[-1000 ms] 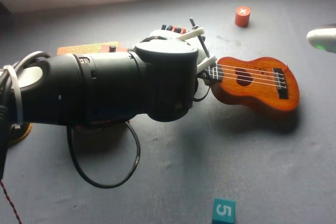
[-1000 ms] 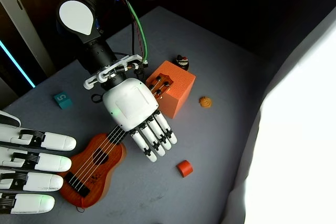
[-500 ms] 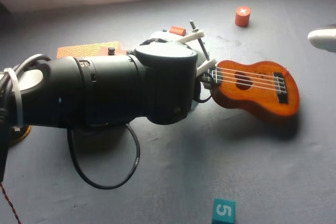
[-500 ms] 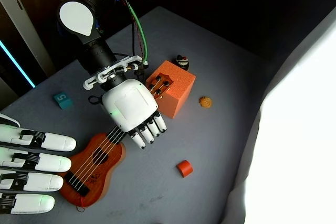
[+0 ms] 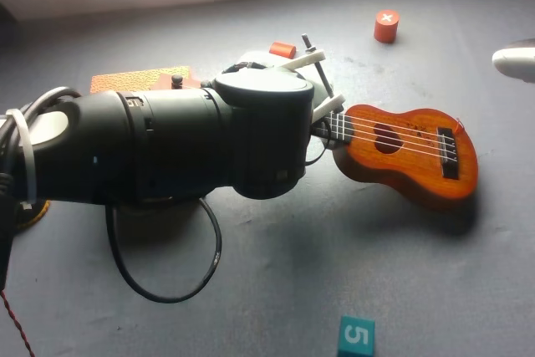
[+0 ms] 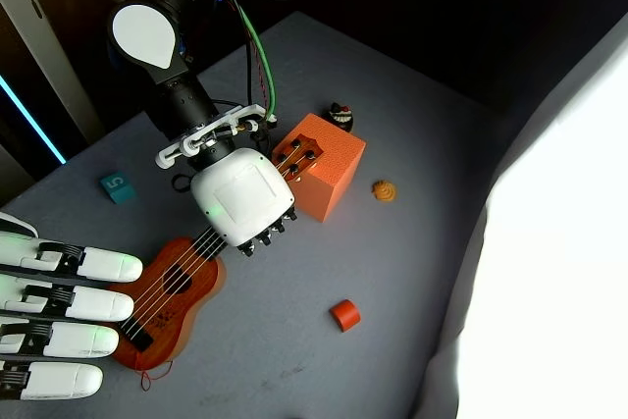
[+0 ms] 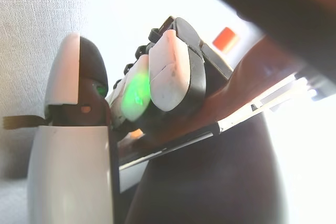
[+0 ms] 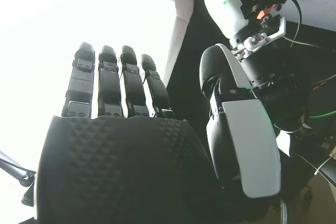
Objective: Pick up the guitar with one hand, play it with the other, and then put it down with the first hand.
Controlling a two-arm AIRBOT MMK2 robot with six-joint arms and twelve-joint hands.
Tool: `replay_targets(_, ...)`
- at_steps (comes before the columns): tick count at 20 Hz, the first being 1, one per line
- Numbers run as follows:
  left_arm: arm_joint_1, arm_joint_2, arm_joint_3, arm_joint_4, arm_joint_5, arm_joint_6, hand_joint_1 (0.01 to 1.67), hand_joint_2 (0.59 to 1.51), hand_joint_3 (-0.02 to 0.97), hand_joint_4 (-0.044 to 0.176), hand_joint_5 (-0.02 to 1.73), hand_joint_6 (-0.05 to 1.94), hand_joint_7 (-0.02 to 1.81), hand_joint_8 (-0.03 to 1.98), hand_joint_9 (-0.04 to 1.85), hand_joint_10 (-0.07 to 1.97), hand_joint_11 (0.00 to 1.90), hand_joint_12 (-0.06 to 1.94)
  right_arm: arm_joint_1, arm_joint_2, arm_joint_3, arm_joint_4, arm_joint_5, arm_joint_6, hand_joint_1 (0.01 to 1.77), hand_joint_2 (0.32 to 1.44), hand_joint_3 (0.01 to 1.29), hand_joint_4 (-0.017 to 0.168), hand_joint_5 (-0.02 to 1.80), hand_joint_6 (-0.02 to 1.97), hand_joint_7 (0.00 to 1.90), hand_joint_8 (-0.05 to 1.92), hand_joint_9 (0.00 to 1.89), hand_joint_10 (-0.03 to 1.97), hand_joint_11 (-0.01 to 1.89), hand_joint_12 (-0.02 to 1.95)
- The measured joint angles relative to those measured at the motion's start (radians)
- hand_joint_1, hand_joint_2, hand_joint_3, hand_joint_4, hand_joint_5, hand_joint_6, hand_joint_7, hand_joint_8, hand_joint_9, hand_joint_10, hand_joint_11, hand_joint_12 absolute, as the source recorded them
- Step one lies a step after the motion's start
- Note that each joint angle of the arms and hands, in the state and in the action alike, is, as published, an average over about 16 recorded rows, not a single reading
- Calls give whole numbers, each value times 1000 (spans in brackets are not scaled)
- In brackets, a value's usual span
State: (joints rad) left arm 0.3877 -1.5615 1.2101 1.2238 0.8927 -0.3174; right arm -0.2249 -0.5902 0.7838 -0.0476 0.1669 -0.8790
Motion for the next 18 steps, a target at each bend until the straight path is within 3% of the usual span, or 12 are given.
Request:
replay_targets(10,-46,38,-37,-49,-47,1,1530,1051,8,2,1358,1902,1365,1973,1459,1953,1509,1917,3,-2,16,-54,15,94,546,1339,14,-1,69,35,85,19,46,12,22,17)
replay_targets(18,-118,131,-123,-153,-102,28,1536,1052,3,0,1328,1891,1343,1962,1432,1951,1493,1909,3,-6,60,-406,92,536,558,1325,14,-1,75,35,94,19,63,12,23,18)
